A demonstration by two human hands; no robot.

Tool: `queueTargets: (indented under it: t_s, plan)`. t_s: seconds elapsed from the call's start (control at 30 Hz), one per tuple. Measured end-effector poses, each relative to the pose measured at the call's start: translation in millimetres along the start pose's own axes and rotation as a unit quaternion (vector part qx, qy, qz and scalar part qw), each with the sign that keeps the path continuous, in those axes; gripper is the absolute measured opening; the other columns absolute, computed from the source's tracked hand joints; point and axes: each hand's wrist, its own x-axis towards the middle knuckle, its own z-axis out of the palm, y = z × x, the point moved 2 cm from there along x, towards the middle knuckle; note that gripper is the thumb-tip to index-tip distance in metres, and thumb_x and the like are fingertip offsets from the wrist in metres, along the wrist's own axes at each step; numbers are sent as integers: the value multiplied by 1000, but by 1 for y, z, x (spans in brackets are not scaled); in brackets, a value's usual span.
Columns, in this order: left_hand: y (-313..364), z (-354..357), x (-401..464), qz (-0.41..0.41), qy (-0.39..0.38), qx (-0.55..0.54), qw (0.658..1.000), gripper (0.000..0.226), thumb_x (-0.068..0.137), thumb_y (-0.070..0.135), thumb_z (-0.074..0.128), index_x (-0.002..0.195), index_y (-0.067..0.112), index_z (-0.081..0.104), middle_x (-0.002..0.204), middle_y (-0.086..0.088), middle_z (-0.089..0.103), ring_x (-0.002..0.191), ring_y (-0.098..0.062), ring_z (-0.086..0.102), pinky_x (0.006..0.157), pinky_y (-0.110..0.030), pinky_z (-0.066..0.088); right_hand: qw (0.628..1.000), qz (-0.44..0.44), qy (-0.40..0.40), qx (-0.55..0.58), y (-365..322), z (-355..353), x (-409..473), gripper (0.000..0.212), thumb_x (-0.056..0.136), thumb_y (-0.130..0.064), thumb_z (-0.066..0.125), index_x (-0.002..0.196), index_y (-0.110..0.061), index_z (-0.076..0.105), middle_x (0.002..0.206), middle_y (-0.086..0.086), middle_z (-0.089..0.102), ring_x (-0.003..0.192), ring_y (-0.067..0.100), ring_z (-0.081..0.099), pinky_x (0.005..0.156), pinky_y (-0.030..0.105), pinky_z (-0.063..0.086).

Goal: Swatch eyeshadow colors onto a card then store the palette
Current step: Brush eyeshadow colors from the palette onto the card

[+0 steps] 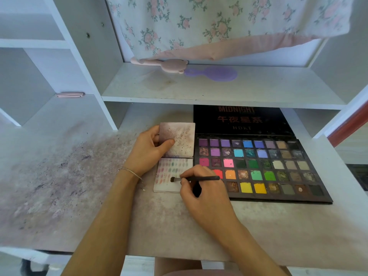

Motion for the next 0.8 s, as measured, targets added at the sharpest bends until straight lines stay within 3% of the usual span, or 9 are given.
queueTargets:
  t_s: [0.4,0.6,0.8]
  plan:
    - [1,1,0,-1,-3,-3,1000,26,86,8,59,94,32,56,83,19,67,77,5,66,60,-8,49,1000,-5,-3,30,-1,-2,-2,3,82,-22,55,84,-22,56,80,-10,56,80,5,52,69,23,48]
    - [-1,1,1,-6,-1,0,1000,25,86,9,59,96,31,57,85,18,67,80,1,67,62,-11,51,978,22,107,179,1,-13,-1,19,79,-18,51,79,-36,53,74,-18,60,75,3,58,61,11,46]
    - [-1,0,0,-14,11,7,1000,24,85,10,61,94,31,57,84,19,67,78,3,66,60,-9,50,969,-5,151,194,4,-21,-8,12,82,-27,49,86,-33,59,81,-15,60,77,4,58,64,11,46]
